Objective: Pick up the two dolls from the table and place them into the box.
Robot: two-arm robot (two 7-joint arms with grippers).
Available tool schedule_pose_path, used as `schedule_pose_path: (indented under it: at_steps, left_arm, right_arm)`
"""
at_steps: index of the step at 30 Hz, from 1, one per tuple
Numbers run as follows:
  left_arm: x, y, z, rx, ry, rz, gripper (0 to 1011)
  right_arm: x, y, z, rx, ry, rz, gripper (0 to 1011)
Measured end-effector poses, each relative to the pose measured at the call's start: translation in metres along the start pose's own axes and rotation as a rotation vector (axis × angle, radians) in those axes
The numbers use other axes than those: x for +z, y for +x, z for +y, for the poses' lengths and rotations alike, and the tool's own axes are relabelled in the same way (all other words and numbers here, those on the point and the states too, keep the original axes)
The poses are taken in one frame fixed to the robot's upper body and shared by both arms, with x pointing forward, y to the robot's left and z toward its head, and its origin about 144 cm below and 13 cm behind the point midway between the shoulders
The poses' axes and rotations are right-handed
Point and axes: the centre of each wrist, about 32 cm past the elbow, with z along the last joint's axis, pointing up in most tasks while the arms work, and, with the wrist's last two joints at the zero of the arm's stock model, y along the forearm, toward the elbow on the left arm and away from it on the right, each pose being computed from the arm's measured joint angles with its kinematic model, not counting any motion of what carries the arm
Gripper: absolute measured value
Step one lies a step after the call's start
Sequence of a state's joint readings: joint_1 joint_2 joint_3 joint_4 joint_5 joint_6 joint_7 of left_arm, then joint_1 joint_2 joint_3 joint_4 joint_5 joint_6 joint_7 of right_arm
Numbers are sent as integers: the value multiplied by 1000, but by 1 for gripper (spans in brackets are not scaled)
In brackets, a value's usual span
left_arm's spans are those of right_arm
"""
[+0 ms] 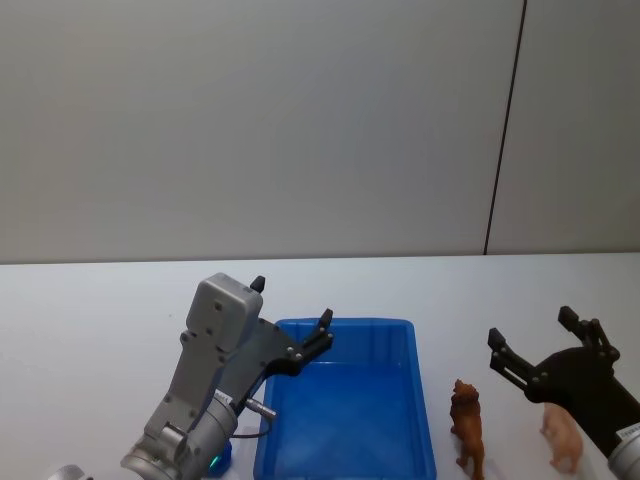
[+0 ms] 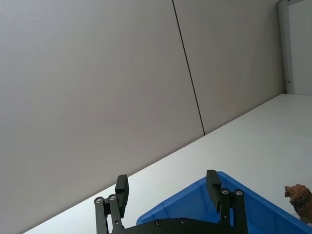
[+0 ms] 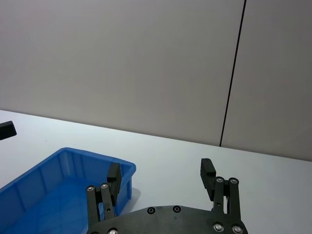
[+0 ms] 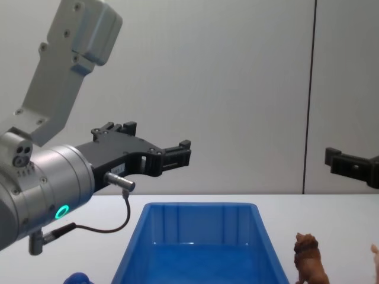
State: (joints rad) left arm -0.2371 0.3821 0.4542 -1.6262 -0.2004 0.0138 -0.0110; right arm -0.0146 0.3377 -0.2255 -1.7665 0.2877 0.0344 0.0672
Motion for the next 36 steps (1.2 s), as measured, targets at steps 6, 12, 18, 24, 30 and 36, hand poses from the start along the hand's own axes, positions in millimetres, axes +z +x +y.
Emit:
schedule_pose_path:
  at_steps: [6,12,18,24,30,36]
  left_arm:
    - [0,0,0,0,0,0,1001]
    - [0,0,0,0,0,0,1001]
    - [0,0,0,0,0,0,1002]
    - [0,0,0,0,0,0,1001]
    - [0,0,0,0,0,0,1002]
    - [0,0,0,0,0,0,1001]
  right_arm:
    - [-1,4,-2,-2,-17,5,1001]
    - [-4,12,-9,-5,-59,11,1001]
    - [-8,20,-17,-13,-100,12,1001]
    - [-15,27,-25,-21,-151,6,1001]
    - [-21,32,-29,-25,-196,5,1001]
    - [-29,35,-30,-30,-243,14,1001]
